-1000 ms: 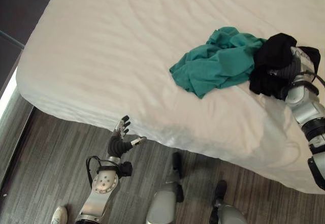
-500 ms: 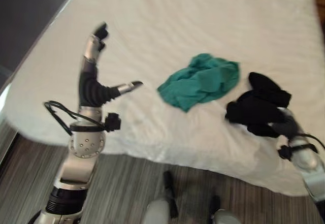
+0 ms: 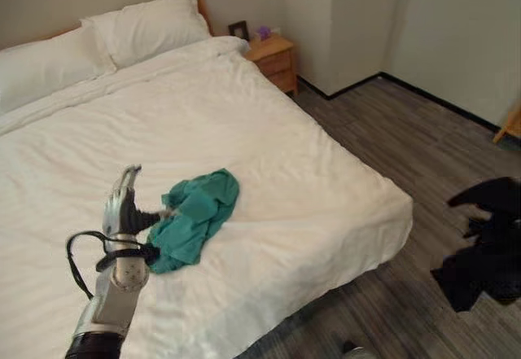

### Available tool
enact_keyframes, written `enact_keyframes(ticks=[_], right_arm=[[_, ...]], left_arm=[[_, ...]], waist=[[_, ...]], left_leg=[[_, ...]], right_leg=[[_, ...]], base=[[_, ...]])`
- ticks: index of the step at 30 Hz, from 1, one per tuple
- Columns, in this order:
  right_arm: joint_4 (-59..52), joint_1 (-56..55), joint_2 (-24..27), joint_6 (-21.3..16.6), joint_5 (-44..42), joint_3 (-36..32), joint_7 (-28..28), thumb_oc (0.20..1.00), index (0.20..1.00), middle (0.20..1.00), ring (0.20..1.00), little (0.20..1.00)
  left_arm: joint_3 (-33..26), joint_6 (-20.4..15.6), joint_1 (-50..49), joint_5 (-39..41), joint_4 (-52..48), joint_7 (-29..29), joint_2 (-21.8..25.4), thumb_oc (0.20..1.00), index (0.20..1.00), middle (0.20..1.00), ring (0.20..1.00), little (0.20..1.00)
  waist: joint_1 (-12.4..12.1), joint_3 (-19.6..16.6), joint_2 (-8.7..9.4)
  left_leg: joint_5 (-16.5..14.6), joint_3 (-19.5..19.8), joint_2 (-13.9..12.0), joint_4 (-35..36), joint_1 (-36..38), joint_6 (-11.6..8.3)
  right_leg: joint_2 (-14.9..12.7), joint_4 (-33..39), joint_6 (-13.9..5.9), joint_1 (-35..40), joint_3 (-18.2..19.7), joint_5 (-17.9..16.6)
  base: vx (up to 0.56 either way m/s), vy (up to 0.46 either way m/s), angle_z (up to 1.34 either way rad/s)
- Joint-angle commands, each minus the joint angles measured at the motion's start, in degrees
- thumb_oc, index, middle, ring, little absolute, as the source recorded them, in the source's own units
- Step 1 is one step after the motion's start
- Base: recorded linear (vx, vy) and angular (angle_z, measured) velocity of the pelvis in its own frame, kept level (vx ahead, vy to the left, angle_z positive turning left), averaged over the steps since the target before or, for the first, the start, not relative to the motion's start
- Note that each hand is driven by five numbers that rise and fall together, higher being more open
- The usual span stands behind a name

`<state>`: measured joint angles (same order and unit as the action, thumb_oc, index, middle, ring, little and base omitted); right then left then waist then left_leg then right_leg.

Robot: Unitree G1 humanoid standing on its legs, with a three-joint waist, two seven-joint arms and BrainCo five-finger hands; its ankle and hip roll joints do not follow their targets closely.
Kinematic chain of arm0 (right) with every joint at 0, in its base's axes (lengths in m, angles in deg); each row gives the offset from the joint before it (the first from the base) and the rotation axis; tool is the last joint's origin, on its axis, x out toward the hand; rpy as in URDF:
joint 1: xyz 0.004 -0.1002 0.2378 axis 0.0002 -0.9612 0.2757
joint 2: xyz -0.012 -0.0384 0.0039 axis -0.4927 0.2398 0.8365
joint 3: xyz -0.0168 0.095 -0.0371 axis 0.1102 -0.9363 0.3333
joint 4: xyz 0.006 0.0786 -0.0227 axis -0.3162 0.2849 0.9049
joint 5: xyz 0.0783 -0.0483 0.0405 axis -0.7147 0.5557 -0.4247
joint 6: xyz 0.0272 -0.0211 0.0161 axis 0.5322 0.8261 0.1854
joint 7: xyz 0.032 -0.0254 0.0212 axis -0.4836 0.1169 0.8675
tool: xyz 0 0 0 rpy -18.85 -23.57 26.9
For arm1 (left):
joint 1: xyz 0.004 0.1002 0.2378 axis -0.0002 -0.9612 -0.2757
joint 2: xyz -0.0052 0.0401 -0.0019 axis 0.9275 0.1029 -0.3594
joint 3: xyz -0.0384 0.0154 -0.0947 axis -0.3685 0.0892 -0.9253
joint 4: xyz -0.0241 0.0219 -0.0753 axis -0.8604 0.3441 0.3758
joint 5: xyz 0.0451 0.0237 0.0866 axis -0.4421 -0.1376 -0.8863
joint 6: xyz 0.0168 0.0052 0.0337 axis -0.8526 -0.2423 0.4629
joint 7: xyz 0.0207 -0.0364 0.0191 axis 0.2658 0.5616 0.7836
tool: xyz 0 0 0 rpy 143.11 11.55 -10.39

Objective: Pick up bed clothes into laundry basket.

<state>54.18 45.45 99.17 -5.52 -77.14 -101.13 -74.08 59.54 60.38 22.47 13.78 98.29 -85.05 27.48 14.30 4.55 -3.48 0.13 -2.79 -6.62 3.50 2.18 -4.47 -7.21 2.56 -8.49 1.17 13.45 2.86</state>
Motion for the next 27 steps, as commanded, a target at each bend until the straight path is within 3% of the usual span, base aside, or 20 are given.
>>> enact_keyframes(ticks=[1, 3, 8, 14, 18, 21, 27], right_arm=[[-1.82, 0.94, 2.22, -2.52, -2.49, -3.65, 0.4, 0.2, 0.2, 0.2, 0.2, 0.2], [-1.78, -0.13, 1.94, -2.43, -2.82, -3.87, 1.01, 0.2, 0.2, 0.2, 0.2, 0.2], [-1.98, -3.62, 2.44, -3.04, -4.03, -5.49, 1.73, 0.2, 0.2, 0.2, 0.2, 0.2], [-3.15, -0.02, 2.68, -3.69, -6.19, -2.51, 1.76, 0.2, 0.2, 0.2, 0.2, 0.2], [-3.96, 3.97, 3.24, -4.58, -7.77, 1.07, 1.31, 0.2, 0.2, 0.2, 0.2, 0.2], [-4.52, 6.49, 4.09, -4.46, -8.16, 2.16, 1.01, 0.2, 0.2, 0.2, 0.2, 0.2], [-4.25, 5.59, 4.17, -2.83, -7.71, -0.88, 1.36, 0.2, 0.2, 0.2, 0.2, 0.2]], left_arm=[[-2.72, 3.12, 3.11, -8.56, 2.1, -2.02, 5.96, 1.0, 1.0, 1.0, 1.0, 1.0], [-1.28, 3.89, 3.86, -10.83, 4.55, -1.33, 7.05, 1.0, 1.0, 1.0, 1.0, 1.0], [5.81, 5.95, 11.11, -15.42, 16.64, -0.4, 11.03, 1.0, 1.0, 1.0, 1.0, 1.0], [9.99, 6.61, 16.72, -15.36, 24.76, -0.09, 13.0, 1.0, 1.0, 1.0, 1.0, 1.0], [14.94, 7.42, 23.23, -16.34, 31.82, 0.44, 14.11, 1.0, 1.0, 1.0, 1.0, 1.0], [21.81, 8.18, 27.31, -19.51, 45.36, 5.97, 10.37, 1.0, 1.0, 1.0, 1.0, 1.0], [18.78, 8.29, 21.69, -18.06, 51.18, 10.37, 4.17, 1.0, 1.0, 1.0, 1.0, 1.0]], waist=[[0.3, -1.24, 2.71], [0.58, -1.68, 2.78], [4.4, -1.47, 2.82], [5.06, -0.25, 3.5], [5.33, 2.08, 5.2], [5.83, 4.45, 6.45], [5.71, 5.86, 6.82]], left_leg=[[-3.66, -9.69, 2.48, 1.5, 5.17, -0.83], [-3.73, -10.39, 2.31, 1.5, 5.3, -0.96], [-3.75, -11.53, 2.77, 1.5, 4.21, -1.01], [-3.57, -14.72, 3.27, 1.5, 1.9, -0.31], [-2.71, -16.97, 3.32, 1.5, -1.82, -0.07], [-2.34, -17.64, 3.25, 1.5, -5.64, 0.17], [-2.73, -18.63, 3.54, 1.5, -5.91, 0.64]], right_leg=[[3.55, 2.07, -0.65, 0.37, -4.13, -3.08], [3.5, 2.13, -0.81, 0.19, -3.76, -3.22], [2.9, 2.02, -1.98, -1.51, -2.99, -4.31], [2.56, 1.99, -4.16, -5.41, -0.41, -6.2], [1.99, 1.89, -5.8, -10.2, 0.85, -7.98], [1.26, 2.23, -6.51, -13.97, 0.24, -9.0], [0.86, 2.29, -6.51, -15.15, -0.88, -9.34]], base=[[0.13, 0.117, -0.54], [0.05, 0.064, -0.77], [0.01, 0.107, -0.1], [-0.04, 0.115, -0.3], [-0.11, 0.079, -0.5], [-0.13, 0.12, -0.24], [-0.01, 0.084, -0.06]])
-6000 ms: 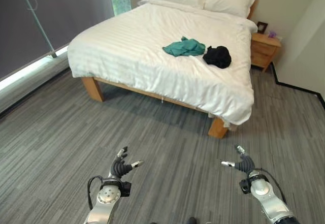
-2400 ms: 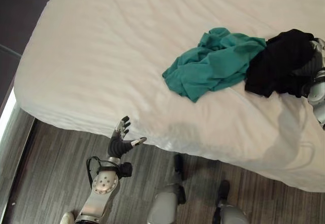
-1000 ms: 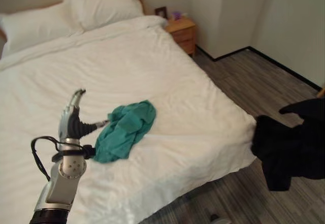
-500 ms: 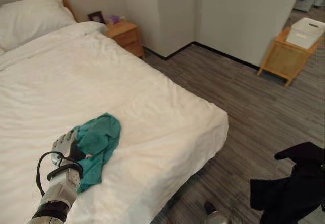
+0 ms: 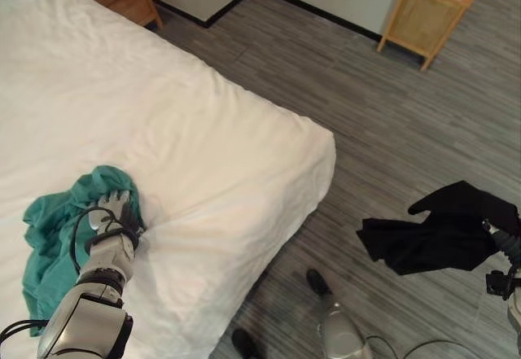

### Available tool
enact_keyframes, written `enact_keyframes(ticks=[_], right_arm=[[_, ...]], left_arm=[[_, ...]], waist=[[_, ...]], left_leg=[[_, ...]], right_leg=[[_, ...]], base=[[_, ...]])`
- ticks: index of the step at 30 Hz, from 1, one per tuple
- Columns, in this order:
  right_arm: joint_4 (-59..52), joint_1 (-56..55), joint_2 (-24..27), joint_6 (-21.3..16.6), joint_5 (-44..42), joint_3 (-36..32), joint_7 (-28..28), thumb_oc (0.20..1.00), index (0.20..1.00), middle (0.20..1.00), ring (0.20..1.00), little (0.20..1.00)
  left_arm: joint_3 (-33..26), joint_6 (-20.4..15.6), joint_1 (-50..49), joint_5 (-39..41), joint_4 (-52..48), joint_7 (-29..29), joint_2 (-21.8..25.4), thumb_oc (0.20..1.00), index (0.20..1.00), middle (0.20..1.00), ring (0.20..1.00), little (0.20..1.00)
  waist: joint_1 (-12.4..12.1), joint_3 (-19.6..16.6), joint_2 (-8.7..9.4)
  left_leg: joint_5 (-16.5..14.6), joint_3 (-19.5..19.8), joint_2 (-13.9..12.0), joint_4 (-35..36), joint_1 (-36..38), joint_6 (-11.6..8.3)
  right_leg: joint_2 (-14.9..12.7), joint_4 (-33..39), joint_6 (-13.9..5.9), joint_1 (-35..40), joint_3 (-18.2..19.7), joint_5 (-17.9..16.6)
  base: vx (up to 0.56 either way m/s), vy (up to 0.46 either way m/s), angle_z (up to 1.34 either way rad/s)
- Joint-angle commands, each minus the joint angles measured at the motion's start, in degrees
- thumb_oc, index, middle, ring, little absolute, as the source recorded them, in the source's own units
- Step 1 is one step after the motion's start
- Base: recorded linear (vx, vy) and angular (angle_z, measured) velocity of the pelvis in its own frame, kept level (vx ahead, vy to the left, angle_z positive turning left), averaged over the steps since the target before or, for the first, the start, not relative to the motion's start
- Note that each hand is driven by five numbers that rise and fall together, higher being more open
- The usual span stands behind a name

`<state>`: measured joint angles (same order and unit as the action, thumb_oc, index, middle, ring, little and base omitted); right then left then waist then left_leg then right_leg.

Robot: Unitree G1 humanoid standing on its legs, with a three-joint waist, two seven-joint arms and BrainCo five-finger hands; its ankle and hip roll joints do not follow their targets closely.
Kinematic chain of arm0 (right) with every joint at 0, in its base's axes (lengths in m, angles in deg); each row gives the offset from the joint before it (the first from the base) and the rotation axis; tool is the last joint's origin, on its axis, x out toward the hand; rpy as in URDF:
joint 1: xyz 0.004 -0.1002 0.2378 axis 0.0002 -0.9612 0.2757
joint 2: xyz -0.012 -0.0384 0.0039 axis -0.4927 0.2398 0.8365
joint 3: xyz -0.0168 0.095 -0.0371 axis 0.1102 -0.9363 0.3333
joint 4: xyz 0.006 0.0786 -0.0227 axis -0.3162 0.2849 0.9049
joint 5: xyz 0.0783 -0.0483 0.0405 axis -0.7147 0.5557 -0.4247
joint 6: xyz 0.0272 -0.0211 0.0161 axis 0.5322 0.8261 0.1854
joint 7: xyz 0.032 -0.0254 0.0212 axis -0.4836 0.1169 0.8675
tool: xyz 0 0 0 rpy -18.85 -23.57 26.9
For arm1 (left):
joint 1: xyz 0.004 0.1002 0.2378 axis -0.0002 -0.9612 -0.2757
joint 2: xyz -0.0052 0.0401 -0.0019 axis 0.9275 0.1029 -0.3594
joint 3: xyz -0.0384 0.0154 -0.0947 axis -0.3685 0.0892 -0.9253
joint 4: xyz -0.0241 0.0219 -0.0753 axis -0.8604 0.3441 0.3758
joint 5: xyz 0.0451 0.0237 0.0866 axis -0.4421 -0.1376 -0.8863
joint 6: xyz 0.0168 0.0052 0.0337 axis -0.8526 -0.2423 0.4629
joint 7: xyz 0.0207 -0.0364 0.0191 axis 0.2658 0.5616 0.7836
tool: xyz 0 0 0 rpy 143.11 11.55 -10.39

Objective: Pick up bed clothes into laundry basket.

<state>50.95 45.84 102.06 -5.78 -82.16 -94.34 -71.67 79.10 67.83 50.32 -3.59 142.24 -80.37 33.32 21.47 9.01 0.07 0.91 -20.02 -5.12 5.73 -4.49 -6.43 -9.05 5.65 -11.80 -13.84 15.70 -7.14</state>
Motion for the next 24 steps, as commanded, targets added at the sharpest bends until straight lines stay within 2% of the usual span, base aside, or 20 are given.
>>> enact_keyframes(ticks=[1, 2, 3, 4, 11, 14, 15, 16, 20, 21, 22, 23, 24], right_arm=[[-1.06, 5.16, 1.3, -2.55, -2.69, -7.65, -1.05, 0.2, 0.2, 0.2, 0.2, 0.2], [-0.89, 4.78, 1.23, -2.32, -2.58, -8.1, -0.95, 0.2, 0.2, 0.2, 0.2, 0.2], [-0.73, 3.79, 1.44, -2.11, -2.54, -9.08, -0.57, 0.2, 0.2, 0.2, 0.2, 0.2], [-0.76, 3.74, 1.43, -2.1, -2.55, -9.08, -0.56, 0.2, 0.2, 0.2, 0.2, 0.2], [4.22, 4.25, 4.31, -1.94, -3.51, -10.02, 0.22, 0.2, 0.2, 0.2, 0.2, 0.2], [4.92, 3.08, 3.86, -2.11, -3.37, -11.07, 0.5, 0.2, 0.2, 0.2, 0.2, 0.2], [5.22, 2.2, 3.14, -2.16, -3.22, -11.75, 0.7, 0.2, 0.2, 0.2, 0.2, 0.2], [5.19, 2.25, 3.12, -2.16, -3.22, -11.71, 0.72, 0.2, 0.2, 0.2, 0.2, 0.2], [6.55, 1.76, 1.42, -2.47, -3.01, -13.12, -0.18, 0.2, 0.2, 0.2, 0.2, 0.2], [7.66, 3.45, 0.26, -2.63, -2.32, -12.57, -1.63, 0.2, 0.2, 0.2, 0.2, 0.2], [7.69, 3.6, 0.31, -2.65, -2.27, -12.47, -1.67, 0.2, 0.2, 0.2, 0.2, 0.2], [8.27, 5.53, -0.01, -2.69, -1.49, -11.35, -2.63, 0.2, 0.2, 0.2, 0.2, 0.2], [7.93, 7.81, -0.69, -2.03, 0.45, -9.73, -2.88, 0.2, 0.2, 0.2, 0.2, 0.2]], left_arm=[[-0.83, 0.84, -6.24, -0.7, 7.2, 5.69, -1.68, 1.0, 1.0, 1.0, 1.0, 1.0], [-1.41, 0.93, -7.02, -0.46, 7.53, 5.98, -1.81, 0.865, 0.865, 0.865, 0.865, 0.865], [-2.18, 0.71, -8.38, -0.43, 7.61, 6.71, -1.33, 0.269, 0.269, 0.269, 0.269, 0.269], [-2.19, 0.71, -8.43, -0.45, 7.57, 6.74, -1.33, 0.2, 0.2, 0.2, 0.2, 0.2], [-4.52, -0.51, -8.03, 1.77, 1.07, 5.75, 6.59, 0.2, 0.2, 0.2, 0.2, 0.2], [-6.6, -1.64, -5.21, 5.39, -10.76, 2.07, 11.86, 0.2, 0.2, 0.2, 0.2, 0.2], [-8.9, -2.59, -4.6, 7.73, -19.82, -0.7, 14.13, 0.2, 0.2, 0.2, 0.2, 0.2], [-9.1, -2.5, -4.81, 7.72, -20.04, -0.64, 14.19, 0.2, 0.2, 0.2, 0.2, 0.2], [-15.28, -5.09, -6.1, 12.47, -36.94, -5.36, 13.88, 0.2, 0.2, 0.2, 0.2, 0.2], [-18.21, -6.39, -6.88, 14.87, -45.09, -7.58, 11.38, 0.2, 0.2, 0.2, 0.2, 0.2], [-18.52, -6.29, -7.14, 14.84, -45.37, -7.51, 11.36, 0.2, 0.2, 0.2, 0.2, 0.2], [-20.32, -7.13, -7.69, 16.32, -49.48, -8.73, 10.18, 0.2, 0.2, 0.2, 0.2, 0.2], [-22.83, -8.96, -9.25, 17.44, -56.74, -8.79, 8.22, 0.2, 0.2, 0.2, 0.2, 0.2]], waist=[[-1.48, 1.38, 3.25], [-1.6, 1.22, 3.3], [-1.82, 0.94, 3.31], [-1.84, 0.94, 3.32], [-3.56, 0.51, 2.12], [-4.51, 0.03, 1.6], [-4.86, -0.34, 1.5], [-4.82, -0.33, 1.63], [-5.03, -1.36, 1.6], [-6.21, -1.04, 1.3], [-6.13, -0.96, 1.36], [-7.83, -0.55, 0.79], [-10.46, -0.36, -0.1]], left_leg=[[-3.54, -1.45, 2.03, -0.73, 0.79, 2.59], [-3.66, -1.75, 2.02, -0.73, 1.02, 2.57], [-3.94, -2.06, 2.02, -0.73, 1.6, 2.55], [-3.95, -2.07, 2.02, -0.73, 1.63, 2.54], [-4.74, -2.57, 2.31, -0.73, 3.96, 2.54], [-4.87, -1.87, 2.55, -0.73, 4.81, 2.56], [-5.0, -1.29, 2.64, -0.73, 5.43, 2.54], [-4.66, -1.34, 2.68, -0.73, 5.28, 2.52], [-5.03, -0.76, 2.76, -0.73, 6.89, 2.55], [-5.12, -1.34, 2.13, -0.73, 7.78, 2.44], [-4.77, -1.4, 2.13, -0.73, 7.64, 2.42], [-4.4, -3.03, 1.07, -0.73, 7.88, 2.23], [-3.7, -5.93, -0.5, -0.73, 8.74, 1.75]], right_leg=[[2.72, -0.8, -3.2, -0.14, -3.09, 0.66], [2.7, -0.77, -3.2, -0.06, -3.28, 0.57], [2.58, -0.65, -3.2, 0.27, -3.72, 0.35], [2.59, -0.65, -3.2, 0.3, -3.7, 0.35], [1.79, -0.65, -3.2, 2.09, -7.11, -0.02], [0.94, -0.65, -3.2, 3.72, -9.19, 0.15], [0.53, -0.71, -3.2, 4.79, -10.21, 0.42], [0.5, -0.65, -3.2, 4.65, -10.14, 0.1], [0.49, -1.02, -3.2, 6.39, -10.97, 0.37], [-0.04, -3.3, -3.2, 6.33, -14.96, -0.18], [-0.03, -3.48, -3.2, 6.08, -14.88, -0.39], [-1.76, -5.48, -2.79, 5.81, -22.5, 0.77], [-5.15, -8.3, -0.71, 7.39, -35.62, 3.06]], base=[[0.04, 0.051, -0.15], [0.06, 0.034, -0.31], [0.06, 0.034, -0.3], [0.06, 0.047, -0.27], [0.02, 0.029, -0.09], [0.02, 0.002, 0.11], [0.03, -0.002, 0.15], [0.04, -0.009, 0.11], [0.02, -0.014, 0.14], [-0.01, -0.047, 0.06], [-0.08, -0.066, -0.06], [-0.13, -0.062, -0.27], [-0.07, -0.058, -0.6]])
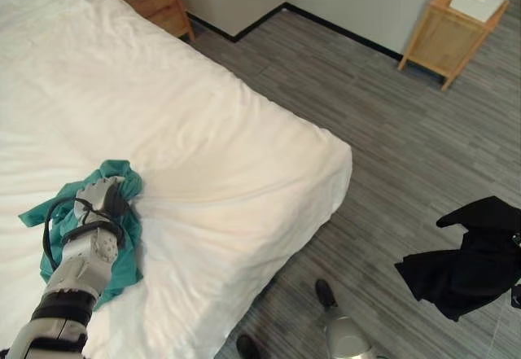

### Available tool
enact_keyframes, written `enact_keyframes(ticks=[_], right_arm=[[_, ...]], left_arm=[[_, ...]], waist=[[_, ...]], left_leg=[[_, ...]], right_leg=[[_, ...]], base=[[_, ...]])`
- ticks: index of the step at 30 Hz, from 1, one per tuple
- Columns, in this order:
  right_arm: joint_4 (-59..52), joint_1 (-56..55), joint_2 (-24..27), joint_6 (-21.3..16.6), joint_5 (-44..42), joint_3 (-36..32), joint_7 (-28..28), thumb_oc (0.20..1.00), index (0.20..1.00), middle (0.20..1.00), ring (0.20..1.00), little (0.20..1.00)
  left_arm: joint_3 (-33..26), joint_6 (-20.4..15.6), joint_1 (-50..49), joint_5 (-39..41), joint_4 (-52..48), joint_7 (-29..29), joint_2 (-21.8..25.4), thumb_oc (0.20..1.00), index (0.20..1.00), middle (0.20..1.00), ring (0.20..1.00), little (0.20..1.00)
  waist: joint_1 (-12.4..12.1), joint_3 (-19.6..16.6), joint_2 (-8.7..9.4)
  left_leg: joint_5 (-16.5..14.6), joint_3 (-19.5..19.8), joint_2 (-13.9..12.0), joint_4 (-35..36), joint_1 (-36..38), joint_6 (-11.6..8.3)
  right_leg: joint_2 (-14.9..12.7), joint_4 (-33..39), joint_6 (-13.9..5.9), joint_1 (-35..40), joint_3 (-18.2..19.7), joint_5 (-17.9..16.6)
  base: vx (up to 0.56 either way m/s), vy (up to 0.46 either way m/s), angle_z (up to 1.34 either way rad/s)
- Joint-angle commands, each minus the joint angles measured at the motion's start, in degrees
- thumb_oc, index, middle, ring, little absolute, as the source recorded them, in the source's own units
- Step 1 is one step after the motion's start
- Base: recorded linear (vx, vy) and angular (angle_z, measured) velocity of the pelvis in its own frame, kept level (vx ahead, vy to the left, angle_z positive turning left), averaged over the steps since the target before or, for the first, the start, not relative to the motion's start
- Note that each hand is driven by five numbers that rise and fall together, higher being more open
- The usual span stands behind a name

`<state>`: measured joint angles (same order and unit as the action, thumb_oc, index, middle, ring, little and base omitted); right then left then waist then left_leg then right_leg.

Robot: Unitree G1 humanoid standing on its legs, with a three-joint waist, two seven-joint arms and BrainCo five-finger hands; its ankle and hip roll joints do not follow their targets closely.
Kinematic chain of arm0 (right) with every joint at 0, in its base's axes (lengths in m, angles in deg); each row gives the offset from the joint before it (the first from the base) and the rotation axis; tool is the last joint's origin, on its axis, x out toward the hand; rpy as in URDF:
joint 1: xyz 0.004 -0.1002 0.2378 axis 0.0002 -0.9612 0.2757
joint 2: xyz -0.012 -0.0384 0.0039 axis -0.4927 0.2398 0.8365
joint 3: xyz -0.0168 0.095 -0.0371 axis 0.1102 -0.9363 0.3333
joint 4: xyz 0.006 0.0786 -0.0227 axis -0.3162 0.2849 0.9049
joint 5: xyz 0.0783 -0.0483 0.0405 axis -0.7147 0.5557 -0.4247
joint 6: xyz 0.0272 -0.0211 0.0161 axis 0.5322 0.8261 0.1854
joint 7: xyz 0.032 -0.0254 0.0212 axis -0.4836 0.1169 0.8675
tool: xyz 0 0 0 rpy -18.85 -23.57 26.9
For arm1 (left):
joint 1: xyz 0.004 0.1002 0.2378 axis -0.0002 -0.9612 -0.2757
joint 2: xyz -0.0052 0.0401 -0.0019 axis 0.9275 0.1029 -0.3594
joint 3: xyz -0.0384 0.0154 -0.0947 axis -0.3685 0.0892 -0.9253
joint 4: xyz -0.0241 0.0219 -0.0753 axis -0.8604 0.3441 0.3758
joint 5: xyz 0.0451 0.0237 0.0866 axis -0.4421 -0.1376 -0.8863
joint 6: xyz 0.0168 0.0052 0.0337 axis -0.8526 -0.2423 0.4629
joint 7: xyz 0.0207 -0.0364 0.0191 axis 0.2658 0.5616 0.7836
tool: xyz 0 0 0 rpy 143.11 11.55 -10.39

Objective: Pick up bed clothes into laundry basket.

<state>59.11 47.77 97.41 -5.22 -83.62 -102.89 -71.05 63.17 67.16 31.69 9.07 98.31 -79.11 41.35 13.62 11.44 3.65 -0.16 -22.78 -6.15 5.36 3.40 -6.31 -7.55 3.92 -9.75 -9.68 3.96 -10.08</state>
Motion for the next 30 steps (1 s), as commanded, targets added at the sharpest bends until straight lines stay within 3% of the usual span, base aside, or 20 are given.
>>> enact_keyframes(ticks=[1, 2, 4, 8, 9, 12, 13, 14, 16, 19, 22, 23, 24, 25, 26, 27, 28, 29, 30], right_arm=[[-0.34, 6.74, 3.59, -2.51, 2.5, -0.6, -3.54, 0.2, 0.2, 0.2, 0.2, 0.2], [-0.41, 7.59, 3.45, -2.35, 3.16, 0.21, -3.47, 0.2, 0.2, 0.2, 0.2, 0.2], [-0.62, 8.46, 3.43, -2.3, 3.74, 1.03, -3.64, 0.2, 0.2, 0.2, 0.2, 0.2], [-1.67, 10.41, 2.55, -2.34, 4.78, 1.7, -3.74, 0.2, 0.2, 0.2, 0.2, 0.2], [-2.11, 10.72, 2.34, -2.19, 5.55, 1.87, -3.79, 0.2, 0.2, 0.2, 0.2, 0.2], [-3.18, 9.27, 1.65, -1.6, 5.91, 1.12, -3.53, 0.2, 0.2, 0.2, 0.2, 0.2], [-3.15, 9.22, 1.53, -1.42, 5.71, 1.31, -3.66, 0.2, 0.2, 0.2, 0.2, 0.2], [-4.29, 8.86, 1.76, -1.86, 4.69, 1.43, -3.33, 0.2, 0.2, 0.2, 0.2, 0.2], [-4.58, 8.83, 2.13, -2.13, 4.52, 1.89, -3.19, 0.2, 0.2, 0.2, 0.2, 0.2], [-6.36, 10.34, 4.16, -2.4, 5.79, 4.31, -2.54, 0.2, 0.2, 0.2, 0.2, 0.2], [-8.36, 12.35, 5.06, -2.17, 7.31, 6.3, -2.04, 0.2, 0.2, 0.2, 0.2, 0.2], [-9.65, 13.05, 5.41, -2.12, 8.35, 7.28, -1.88, 0.2, 0.2, 0.2, 0.2, 0.2], [-9.75, 13.09, 5.42, -2.03, 8.42, 7.34, -1.91, 0.2, 0.2, 0.2, 0.2, 0.2], [-11.42, 13.97, 6.14, -2.06, 9.53, 8.43, -2.15, 0.2, 0.2, 0.2, 0.2, 0.2], [-13.28, 15.96, 6.5, -1.94, 10.94, 10.04, -3.0, 0.2, 0.2, 0.2, 0.2, 0.2], [-13.26, 16.03, 6.5, -1.92, 10.98, 10.08, -3.05, 0.2, 0.2, 0.2, 0.2, 0.2], [-13.75, 16.9, 6.18, -1.5, 11.31, 11.4, -3.3, 0.2, 0.2, 0.2, 0.2, 0.2], [-15.01, 18.13, 6.04, -0.8, 13.69, 13.21, -3.41, 0.2, 0.2, 0.2, 0.2, 0.2], [-14.92, 18.67, 5.98, -0.55, 14.85, 14.19, -3.86, 0.2, 0.2, 0.2, 0.2, 0.2]], left_arm=[[-7.96, -9.32, 8.53, 5.11, -15.64, -10.35, -0.73, 0.2, 0.2, 0.2, 0.2, 0.2], [-8.88, -10.06, 7.22, 5.11, -18.7, -10.22, -1.93, 0.2, 0.2, 0.2, 0.2, 0.2], [-9.6, -10.69, 6.26, 4.84, -21.61, -9.94, -3.19, 0.2, 0.2, 0.2, 0.2, 0.2], [-9.97, -11.17, 4.03, 1.87, -26.79, -10.24, -5.39, 0.2, 0.2, 0.2, 0.2, 0.2], [-10.22, -11.22, 4.08, 1.08, -27.89, -10.38, -5.57, 0.2, 0.2, 0.2, 0.2, 0.2], [-11.03, -10.91, 4.4, 0.97, -27.59, -10.44, -3.94, 0.2, 0.2, 0.2, 0.2, 0.2], [-11.21, -11.01, 4.34, 1.61, -27.65, -10.27, -3.52, 0.2, 0.2, 0.2, 0.2, 0.2], [-11.52, -11.83, 4.92, 3.6, -27.21, -10.36, -3.02, 0.2, 0.2, 0.2, 0.2, 0.2], [-11.21, -12.11, 5.35, 4.97, -26.98, -10.34, -3.39, 0.2, 0.2, 0.2, 0.2, 0.2], [-9.2, -13.9, 6.5, 11.88, -26.39, -9.72, -7.6, 0.2, 0.2, 0.2, 0.2, 0.2], [-8.25, -16.07, 5.56, 18.67, -26.79, -7.85, -12.21, 0.2, 0.2, 0.2, 0.2, 0.2], [-7.91, -16.91, 4.77, 21.89, -27.26, -7.23, -13.92, 0.2, 0.2, 0.2, 0.2, 0.2], [-8.08, -16.96, 4.67, 22.08, -27.32, -7.1, -13.91, 0.2, 0.2, 0.2, 0.2, 0.2], [-6.93, -17.69, 4.29, 25.17, -27.83, -6.62, -15.42, 0.2, 0.2, 0.2, 0.2, 0.2], [-4.72, -18.73, 3.52, 29.5, -28.9, -6.02, -18.46, 0.2, 0.2, 0.2, 0.2, 0.2], [-4.77, -18.76, 3.53, 29.58, -28.9, -5.97, -18.44, 0.2, 0.2, 0.2, 0.2, 0.2], [-3.1, -19.43, 2.3, 32.72, -29.77, -4.84, -20.78, 0.2, 0.2, 0.2, 0.2, 0.2], [0.08, -19.55, -0.47, 34.86, -30.93, -2.84, -24.16, 0.2, 0.2, 0.2, 0.2, 0.2], [2.09, -19.28, -0.91, 35.59, -31.37, -1.64, -25.54, 0.2, 0.2, 0.2, 0.2, 0.2]], waist=[[-3.64, -3.22, -3.95], [-4.08, -3.5, -4.04], [-4.47, -3.83, -4.13], [-6.22, -5.18, -4.53], [-7.15, -5.64, -5.05], [-7.09, -6.51, -4.97], [-7.28, -6.85, -5.01], [-6.82, -7.39, -5.73], [-6.41, -7.43, -6.0], [-4.89, -6.94, -7.69], [-5.16, -5.45, -8.18], [-5.71, -4.56, -7.75], [-5.68, -4.38, -8.04], [-6.41, -3.21, -7.22], [-7.34, -1.94, -5.75], [-7.24, -2.05, -5.87], [-8.41, -1.75, -4.72], [-10.6, -1.35, -2.65], [-11.54, -0.96, -2.3]], left_leg=[[-3.19, -3.83, -0.13, -0.36, 1.66, 1.38], [-3.05, -5.04, -0.63, -0.36, 2.38, 1.36], [-2.95, -6.31, -0.89, -0.36, 3.07, 1.38], [-3.37, -8.72, -0.36, -0.36, 4.7, 1.83], [-3.24, -9.98, -0.37, -0.36, 4.73, 1.65], [-2.33, -11.29, -0.8, -0.37, 5.83, 0.85], [-1.74, -12.05, -1.34, -0.45, 6.3, 0.23], [-0.3, -13.0, -2.88, -0.59, 7.12, -1.0], [0.29, -13.23, -3.54, -0.66, 7.35, -1.45], [2.26, -14.18, -5.55, -1.76, 8.81, -2.9], [5.4, -15.15, -10.13, -11.67, 8.06, -5.33], [9.12, -13.44, -13.11, -18.64, 6.74, -7.07], [9.14, -13.24, -13.95, -19.5, 6.46, -7.48], [12.76, -9.52, -16.16, -26.61, 4.02, -7.88], [14.8, -4.0, -17.78, -33.8, -0.31, -5.83], [14.68, -3.77, -17.99, -34.22, -0.78, -5.84], [11.62, 0.32, -14.83, -35.92, -3.44, -3.69], [4.58, 5.57, -6.64, -39.23, -11.26, -0.51], [2.53, 6.78, -3.91, -38.26, -13.39, 0.0]], right_leg=[[-7.71, -7.63, -2.86, 4.38, -26.99, 7.17], [-8.33, -8.77, -2.56, 5.32, -29.09, 7.8], [-8.63, -9.61, -2.5, 6.11, -29.74, 8.2], [-11.17, -8.85, -4.09, 8.58, -30.0, 4.79], [-13.34, -7.73, -4.71, 10.31, -32.2, 3.1], [-13.17, -4.61, -4.9, 12.34, -32.53, 2.45], [-12.38, -3.3, -4.84, 12.89, -32.3, 2.59], [-10.58, -2.21, -4.2, 13.64, -31.53, 5.01], [-10.04, -2.1, -3.86, 13.76, -31.24, 5.9], [-7.11, -1.77, -1.88, 14.17, -29.24, 9.32], [-4.03, -1.08, 0.44, 16.15, -27.36, 12.73], [-2.32, -0.49, 1.84, 17.54, -26.2, 14.22], [-1.71, -0.35, 2.25, 17.67, -26.19, 14.29], [-0.51, 0.19, 3.43, 18.65, -24.82, 15.16], [0.53, 0.83, 5.8, 18.61, -23.17, 15.26], [0.66, 0.8, 5.87, 18.41, -23.25, 15.26], [0.65, 0.89, 6.29, 18.41, -21.11, 15.09], [0.69, 0.95, 6.66, 18.79, -15.73, 14.93], [1.43, 1.01, 6.71, 19.43, -13.72, 15.42]], base=[[-0.03, -0.058, -1.18], [0.02, -0.061, -1.52], [-0.01, -0.067, -0.85], [0.01, -0.087, -0.43], [-0.01, -0.119, -0.59], [0.04, -0.227, -0.58], [0.05, -0.382, -0.35], [0.05, -0.321, -0.42], [0.03, -0.281, -0.45], [0.04, -0.288, -0.55], [0.12, -0.407, -0.64], [0.13, -0.384, -0.85], [0.14, -0.455, -1.0], [0.1, -0.539, -1.66], [0.1, -0.513, -1.55], [0.14, -0.46, -1.45], [0.22, -0.323, -0.93], [0.31, -0.399, -0.91], [0.29, -0.3, -0.92]])
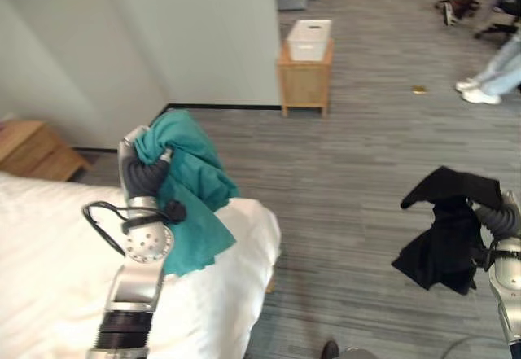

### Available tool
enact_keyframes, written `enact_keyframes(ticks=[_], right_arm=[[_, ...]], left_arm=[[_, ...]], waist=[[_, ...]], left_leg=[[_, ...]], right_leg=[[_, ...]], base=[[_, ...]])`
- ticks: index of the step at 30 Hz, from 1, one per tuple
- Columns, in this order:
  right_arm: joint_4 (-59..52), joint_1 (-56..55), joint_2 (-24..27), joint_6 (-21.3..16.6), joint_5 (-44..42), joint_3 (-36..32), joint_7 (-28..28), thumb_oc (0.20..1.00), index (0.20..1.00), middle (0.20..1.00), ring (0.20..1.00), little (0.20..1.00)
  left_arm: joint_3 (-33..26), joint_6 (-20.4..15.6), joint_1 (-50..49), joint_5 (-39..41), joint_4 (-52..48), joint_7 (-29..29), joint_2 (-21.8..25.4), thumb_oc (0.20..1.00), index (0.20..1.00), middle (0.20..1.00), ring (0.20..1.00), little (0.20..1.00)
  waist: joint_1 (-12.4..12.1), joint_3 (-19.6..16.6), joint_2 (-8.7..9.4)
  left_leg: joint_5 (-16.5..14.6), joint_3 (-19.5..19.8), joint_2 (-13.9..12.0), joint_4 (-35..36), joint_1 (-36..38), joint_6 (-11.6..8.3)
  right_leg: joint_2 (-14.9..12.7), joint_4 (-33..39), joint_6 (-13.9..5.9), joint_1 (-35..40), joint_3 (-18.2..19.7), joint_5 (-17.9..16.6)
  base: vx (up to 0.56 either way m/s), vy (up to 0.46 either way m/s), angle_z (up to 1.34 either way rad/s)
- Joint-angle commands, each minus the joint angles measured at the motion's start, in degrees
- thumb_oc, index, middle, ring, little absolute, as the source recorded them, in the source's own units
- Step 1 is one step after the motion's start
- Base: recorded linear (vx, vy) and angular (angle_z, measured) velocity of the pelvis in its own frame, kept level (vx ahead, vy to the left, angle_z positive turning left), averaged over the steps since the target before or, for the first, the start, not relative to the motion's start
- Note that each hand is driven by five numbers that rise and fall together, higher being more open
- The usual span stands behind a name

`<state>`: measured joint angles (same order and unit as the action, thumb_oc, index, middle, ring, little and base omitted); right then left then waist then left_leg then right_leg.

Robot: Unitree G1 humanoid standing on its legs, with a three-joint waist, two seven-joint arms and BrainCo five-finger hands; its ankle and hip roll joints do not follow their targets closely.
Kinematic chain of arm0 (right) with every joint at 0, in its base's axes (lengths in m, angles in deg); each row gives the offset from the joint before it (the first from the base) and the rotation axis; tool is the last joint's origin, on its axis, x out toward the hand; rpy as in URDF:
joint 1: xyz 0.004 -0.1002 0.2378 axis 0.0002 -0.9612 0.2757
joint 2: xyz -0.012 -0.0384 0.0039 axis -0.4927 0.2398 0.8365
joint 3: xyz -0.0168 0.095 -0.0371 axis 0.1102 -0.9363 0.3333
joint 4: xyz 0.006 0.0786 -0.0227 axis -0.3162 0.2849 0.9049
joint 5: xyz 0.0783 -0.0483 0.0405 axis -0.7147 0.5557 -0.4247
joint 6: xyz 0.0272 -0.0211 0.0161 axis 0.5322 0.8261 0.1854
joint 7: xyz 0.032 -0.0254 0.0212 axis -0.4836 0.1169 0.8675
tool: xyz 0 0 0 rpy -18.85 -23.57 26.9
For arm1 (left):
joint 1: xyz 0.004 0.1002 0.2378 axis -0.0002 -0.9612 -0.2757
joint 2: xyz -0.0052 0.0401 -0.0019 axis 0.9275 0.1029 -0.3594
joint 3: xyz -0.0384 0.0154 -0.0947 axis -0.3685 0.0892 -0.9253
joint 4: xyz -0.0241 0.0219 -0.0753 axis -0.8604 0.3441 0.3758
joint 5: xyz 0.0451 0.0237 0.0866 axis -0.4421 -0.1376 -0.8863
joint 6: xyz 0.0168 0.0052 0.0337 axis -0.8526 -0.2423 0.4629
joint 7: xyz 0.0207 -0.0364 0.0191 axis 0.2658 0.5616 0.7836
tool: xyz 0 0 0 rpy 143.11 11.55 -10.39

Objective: Pick up bed clothes into laundry basket.

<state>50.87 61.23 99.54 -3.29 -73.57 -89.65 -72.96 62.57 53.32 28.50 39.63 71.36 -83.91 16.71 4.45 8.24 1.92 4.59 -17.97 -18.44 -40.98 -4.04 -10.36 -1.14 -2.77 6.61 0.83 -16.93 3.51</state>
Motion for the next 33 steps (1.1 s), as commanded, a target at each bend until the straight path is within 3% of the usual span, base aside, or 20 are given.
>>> enact_keyframes(ticks=[1, 3, 5, 7, 8, 9, 10, 11, 13, 14, 15, 16, 18, 20, 21, 22, 23, 24, 28, 33], right_arm=[[-6.82, 5.52, 3.89, -2.41, 5.9, 1.79, -2.28, 0.2, 0.2, 0.2, 0.2, 0.2], [-6.85, 6.28, 4.1, -2.36, 7.49, 3.71, -2.65, 0.2, 0.2, 0.2, 0.2, 0.2], [-6.22, 7.58, 4.67, -2.27, 9.62, 6.36, -2.89, 0.2, 0.2, 0.2, 0.2, 0.2], [-6.47, 7.78, 4.91, -2.32, 10.24, 7.32, -2.6, 0.2, 0.2, 0.2, 0.2, 0.2], [-6.44, 8.7, 5.02, -2.21, 10.71, 8.27, -2.94, 0.2, 0.2, 0.2, 0.2, 0.2], [-6.4, 8.8, 5.05, -2.16, 10.75, 8.44, -2.98, 0.2, 0.2, 0.2, 0.2, 0.2], [-6.79, 8.82, 4.91, -2.16, 10.78, 8.89, -2.72, 0.2, 0.2, 0.2, 0.2, 0.2], [-5.77, 10.77, 4.71, -1.59, 12.25, 11.7, -2.06, 0.2, 0.2, 0.2, 0.2, 0.2], [-5.28, 10.55, 4.28, -1.79, 13.49, 12.68, -2.14, 0.2, 0.2, 0.2, 0.2, 0.2], [-5.15, 9.81, 4.2, -1.77, 14.53, 12.89, -2.1, 0.2, 0.2, 0.2, 0.2, 0.2], [-5.3, 8.71, 3.8, -0.94, 15.42, 12.91, -0.81, 0.2, 0.2, 0.2, 0.2, 0.2], [-5.33, 8.7, 3.77, -0.92, 15.43, 12.92, -0.78, 0.2, 0.2, 0.2, 0.2, 0.2], [-4.72, 8.96, 4.4, -0.8, 15.13, 12.7, -0.93, 0.2, 0.2, 0.2, 0.2, 0.2], [-5.29, 9.55, 5.35, -0.92, 14.23, 12.12, -0.84, 0.2, 0.2, 0.2, 0.2, 0.2], [-5.98, 9.61, 5.73, -1.25, 13.75, 11.49, -0.97, 0.2, 0.2, 0.2, 0.2, 0.2], [-8.22, 8.94, 6.47, -1.73, 13.41, 9.68, -1.42, 0.2, 0.2, 0.2, 0.2, 0.2], [-8.32, 8.87, 6.48, -1.71, 13.41, 9.57, -1.38, 0.2, 0.2, 0.2, 0.2, 0.2], [-10.94, 7.22, 6.91, -2.11, 12.73, 7.43, -1.75, 0.2, 0.2, 0.2, 0.2, 0.2], [-12.56, 6.31, 6.67, -1.36, 12.54, 5.66, -2.23, 0.2, 0.2, 0.2, 0.2, 0.2], [-13.71, 4.38, 5.55, -0.93, 13.16, 4.61, -0.54, 0.2, 0.2, 0.2, 0.2, 0.2]], left_arm=[[4.93, -5.21, 2.13, 5.24, -4.87, 4.52, -1.71, 0.2, 0.2, 0.2, 0.2, 0.2], [8.59, -4.35, 2.02, 5.23, -5.55, 6.22, -2.85, 0.2, 0.2, 0.2, 0.2, 0.2], [10.65, -3.76, 1.73, 4.51, -5.97, 6.73, -3.26, 0.2, 0.2, 0.2, 0.2, 0.2], [11.83, -3.59, 1.71, 4.05, -6.16, 6.98, -3.26, 0.2, 0.2, 0.2, 0.2, 0.2], [12.71, -3.3, 2.06, 3.62, -5.83, 6.69, -3.25, 0.2, 0.2, 0.2, 0.2, 0.2], [12.67, -3.32, 2.08, 3.6, -5.72, 6.62, -3.31, 0.2, 0.2, 0.2, 0.2, 0.2], [12.79, -3.21, 1.86, 3.78, -5.62, 6.59, -3.24, 0.2, 0.2, 0.2, 0.2, 0.2], [12.83, -2.25, 0.59, 3.96, -4.55, 5.96, -2.8, 0.2, 0.2, 0.2, 0.2, 0.2], [12.61, -2.16, -0.56, 3.58, -4.45, 5.54, -2.38, 0.2, 0.2, 0.2, 0.2, 0.2], [12.16, -2.12, -1.46, 3.63, -4.27, 5.44, -1.65, 0.2, 0.2, 0.2, 0.2, 0.2], [12.39, -1.52, -2.55, 3.4, -4.01, 4.67, -0.86, 0.2, 0.2, 0.2, 0.2, 0.2], [12.37, -1.48, -2.59, 3.37, -4.06, 4.63, -0.85, 0.2, 0.2, 0.2, 0.2, 0.2], [12.41, -0.53, -1.63, 1.33, -2.15, 3.03, -0.38, 0.2, 0.2, 0.2, 0.2, 0.2], [12.2, -0.04, -0.69, 0.21, -1.08, 2.01, -0.46, 0.2, 0.2, 0.2, 0.2, 0.2], [12.28, 0.44, 0.23, -0.65, -0.32, 1.99, -0.68, 0.2, 0.2, 0.2, 0.2, 0.2], [13.18, 0.7, 2.04, -2.66, 0.48, 2.32, -0.37, 0.2, 0.2, 0.2, 0.2, 0.2], [13.24, 0.69, 2.12, -2.69, 0.52, 2.3, -0.4, 0.2, 0.2, 0.2, 0.2, 0.2], [13.4, 1.01, 3.74, -4.4, 1.6, 2.32, -0.15, 0.2, 0.2, 0.2, 0.2, 0.2], [10.94, 1.34, 5.69, -5.07, 3.76, 1.83, 0.41, 0.2, 0.2, 0.2, 0.2, 0.2], [8.38, 1.23, 4.22, -6.92, 4.07, 1.86, 0.32, 0.2, 0.2, 0.2, 0.2, 0.2]], waist=[[-3.01, 2.43, -0.43], [-4.24, 2.54, -0.79], [-6.16, 2.27, -1.79], [-6.76, 1.96, -2.44], [-6.45, 1.33, -2.69], [-6.56, 1.32, -2.62], [-6.25, 0.78, -3.11], [-7.9, -0.52, -3.89], [-9.72, -1.21, -2.93], [-11.41, -1.86, -1.44], [-11.16, -1.69, -0.67], [-11.12, -1.75, -0.65], [-8.85, -1.23, -1.71], [-6.86, -0.29, -3.56], [-6.16, 0.26, -4.36], [-4.49, 0.86, -4.67], [-4.3, 0.88, -4.84], [-1.34, 0.97, -4.06], [3.14, 0.12, -3.38], [5.39, -0.34, -2.93]], left_leg=[[-3.1, 2.0, 9.79, 10.21, -7.29, 4.76], [-4.39, 0.56, 13.26, 18.15, -8.92, 6.19], [-1.06, 0.62, 16.9, 30.92, -9.96, 5.97], [1.34, -1.4, 16.95, 37.05, -9.92, 5.47], [0.77, -8.13, 15.96, 42.24, -9.95, 5.37], [0.68, -8.46, 16.17, 42.66, -9.61, 5.48], [0.64, -12.06, 15.93, 44.66, -7.93, 6.07], [0.04, -11.95, 16.83, 45.6, -6.14, 9.07], [0.74, -10.69, 17.78, 45.58, -5.65, 9.8], [0.77, -10.49, 18.96, 45.47, -4.86, 10.91], [-0.26, -9.65, 19.5, 45.76, -1.54, 11.94], [-0.24, -9.63, 19.52, 45.74, -1.72, 12.02], [-1.19, -8.07, 18.29, 45.98, 1.15, 12.66], [-3.22, -5.6, 17.76, 45.98, 4.32, 12.67], [-3.91, -4.0, 17.98, 45.98, 5.28, 12.66], [-5.7, 0.24, 18.68, 45.98, 7.48, 11.89], [-5.51, 0.5, 18.47, 45.98, 7.37, 11.82], [-7.54, 3.72, 19.04, 45.98, 9.65, 9.87], [-12.08, 7.24, 19.21, 45.98, 15.13, 7.61], [-18.65, 10.6, 20.28, 42.4, 23.8, 7.39]], right_leg=[[-4.33, 7.77, -9.65, 9.48, 8.7, 2.39], [-3.27, 7.77, -10.19, 10.44, 10.28, 3.47], [-1.45, 7.77, -11.04, 12.27, 12.04, 5.17], [-0.54, 7.77, -11.3, 13.19, 12.42, 5.95], [-0.62, 7.77, -12.19, 16.23, 10.82, 8.28], [-0.85, 7.77, -12.32, 16.3, 10.98, 8.4], [-0.57, 7.03, -13.03, 17.34, 10.49, 9.68], [-0.33, 2.84, -14.33, 18.0, 10.05, 10.43], [-1.16, -1.19, -15.88, 17.78, 9.45, 8.67], [-2.57, -5.8, -19.29, 17.25, 8.3, 4.83], [-4.44, -19.35, -21.61, 12.09, 6.79, -3.66], [-4.53, -20.14, -21.61, 11.56, 6.8, -3.41], [-3.09, -31.9, -21.61, 3.87, 7.32, -10.01], [-5.53, -35.81, -21.61, -2.67, 7.93, -8.25], [-8.31, -34.59, -21.61, -5.18, 7.37, -6.5], [-11.05, -29.05, -18.65, -7.68, 7.64, -1.76], [-10.88, -28.69, -18.49, -7.47, 7.24, -1.98], [-10.1, -15.6, -17.85, -7.65, 9.96, -0.59], [-7.8, 4.33, -19.56, -11.27, 11.16, -7.41], [-6.81, 6.9, -20.13, -11.04, 12.03, -9.88]], base=[[0.27, -0.183, -1.65], [0.33, -0.106, -1.61], [0.35, -0.052, -0.5], [0.42, -0.067, -0.88], [0.55, -0.062, -1.01], [0.56, -0.027, -0.68], [0.62, 0.016, -0.1], [0.84, -0.031, -0.03], [0.54, -0.051, -0.33], [0.49, -0.149, -1.06], [0.48, -0.15, -1.03], [0.43, -0.143, -0.78], [0.32, -0.061, 0.34], [0.41, 0.035, 0.89], [0.61, -0.061, 1.13], [0.47, -0.105, 1.22], [0.65, -0.331, 1.36], [0.32, -0.232, 1.6], [0.68, -0.325, 2.05], [0.63, -0.24, 1.15]])
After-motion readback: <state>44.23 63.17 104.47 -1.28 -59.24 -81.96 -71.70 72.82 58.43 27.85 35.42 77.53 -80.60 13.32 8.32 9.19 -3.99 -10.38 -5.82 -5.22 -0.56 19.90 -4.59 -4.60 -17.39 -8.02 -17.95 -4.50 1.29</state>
